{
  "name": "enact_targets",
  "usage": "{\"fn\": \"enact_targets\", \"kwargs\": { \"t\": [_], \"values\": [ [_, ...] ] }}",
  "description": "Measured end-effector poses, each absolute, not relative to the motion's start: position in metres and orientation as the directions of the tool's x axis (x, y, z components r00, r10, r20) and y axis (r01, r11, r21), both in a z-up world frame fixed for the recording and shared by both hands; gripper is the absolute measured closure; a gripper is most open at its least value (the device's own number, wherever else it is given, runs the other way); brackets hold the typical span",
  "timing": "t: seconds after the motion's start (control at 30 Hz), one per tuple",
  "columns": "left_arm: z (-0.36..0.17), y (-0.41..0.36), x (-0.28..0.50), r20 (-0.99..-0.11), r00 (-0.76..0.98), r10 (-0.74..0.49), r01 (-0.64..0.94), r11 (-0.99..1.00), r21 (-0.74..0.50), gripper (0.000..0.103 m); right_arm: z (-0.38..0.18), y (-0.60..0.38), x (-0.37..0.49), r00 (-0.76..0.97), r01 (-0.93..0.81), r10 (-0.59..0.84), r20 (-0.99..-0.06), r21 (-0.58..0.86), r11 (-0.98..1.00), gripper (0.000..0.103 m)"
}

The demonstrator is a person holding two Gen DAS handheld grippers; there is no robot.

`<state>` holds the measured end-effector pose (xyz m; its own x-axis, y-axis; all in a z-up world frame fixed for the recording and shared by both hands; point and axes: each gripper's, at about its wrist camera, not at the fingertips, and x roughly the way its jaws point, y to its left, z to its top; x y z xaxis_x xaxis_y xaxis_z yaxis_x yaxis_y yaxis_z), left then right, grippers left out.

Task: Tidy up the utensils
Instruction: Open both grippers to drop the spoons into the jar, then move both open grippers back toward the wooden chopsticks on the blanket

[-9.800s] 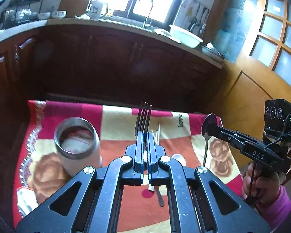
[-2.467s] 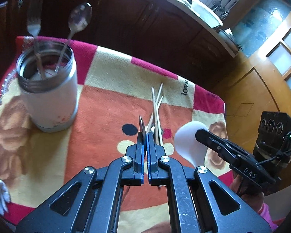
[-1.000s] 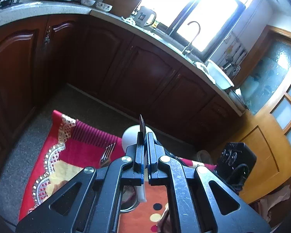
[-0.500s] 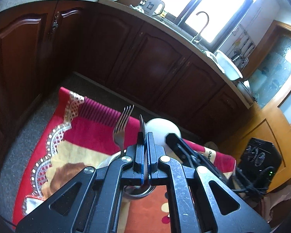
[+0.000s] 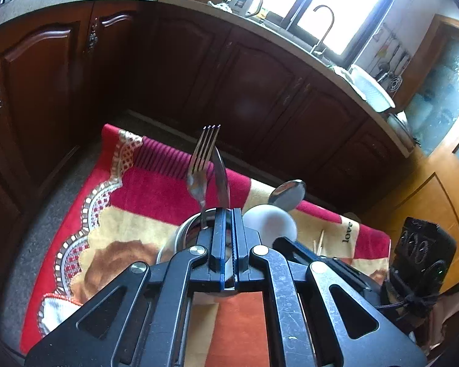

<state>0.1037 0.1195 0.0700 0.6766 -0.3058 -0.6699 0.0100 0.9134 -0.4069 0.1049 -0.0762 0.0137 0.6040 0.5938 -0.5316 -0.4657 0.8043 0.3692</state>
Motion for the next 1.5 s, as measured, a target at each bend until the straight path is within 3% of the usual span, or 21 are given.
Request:
{"fn": "enact_targets", "kwargs": {
  "t": [0.2,0.27,0.33,0.37,0.6,0.73,1.13,1.4,1.5],
  "values": [
    [0.068,0.118,0.099,-0.676,0.678,-0.289,0.005,0.921,-0.388,0.097,0.019,-0.083,0.096,0.606,-0.464,0.587,-0.537,0.361,0.809,0.089],
    [0.068,0.116,0.096,-0.676,0.679,-0.285,0.006,0.923,-0.384,0.087,0.021,-0.086,0.092,0.612,-0.462,0.58,-0.538,0.351,0.814,0.083],
    [0.069,0.114,0.093,-0.674,0.683,-0.28,0.004,0.925,-0.38,0.069,0.021,-0.089,0.088,0.617,-0.461,0.577,-0.535,0.348,0.816,0.079],
    [0.069,0.113,0.091,-0.673,0.685,-0.278,0.003,0.926,-0.379,0.067,0.022,-0.09,0.086,0.617,-0.46,0.577,-0.535,0.349,0.816,0.079],
    [0.07,0.101,0.08,-0.689,0.686,-0.233,-0.004,0.946,-0.324,0.063,0.027,-0.1,0.077,0.626,-0.446,0.562,-0.54,0.343,0.827,0.077],
    [0.071,0.094,0.072,-0.696,0.692,-0.191,-0.015,0.96,-0.279,0.059,0.03,-0.106,0.071,0.634,-0.44,0.555,-0.538,0.34,0.831,0.069],
    [0.062,0.066,0.046,-0.715,0.688,-0.126,-0.008,0.984,-0.181,0.058,0.036,-0.128,0.046,0.66,-0.432,0.515,-0.547,0.284,0.856,0.061],
    [0.037,0.035,0.031,-0.75,0.651,-0.118,0.031,0.991,-0.13,0.058,0.022,-0.152,0.032,0.654,-0.394,0.487,-0.579,0.29,0.872,0.061],
    [0.025,0.022,0.027,-0.766,0.632,-0.122,0.046,0.992,-0.12,0.053,0.017,-0.161,0.026,0.655,-0.379,0.464,-0.596,0.272,0.885,0.061]
  ]
}}
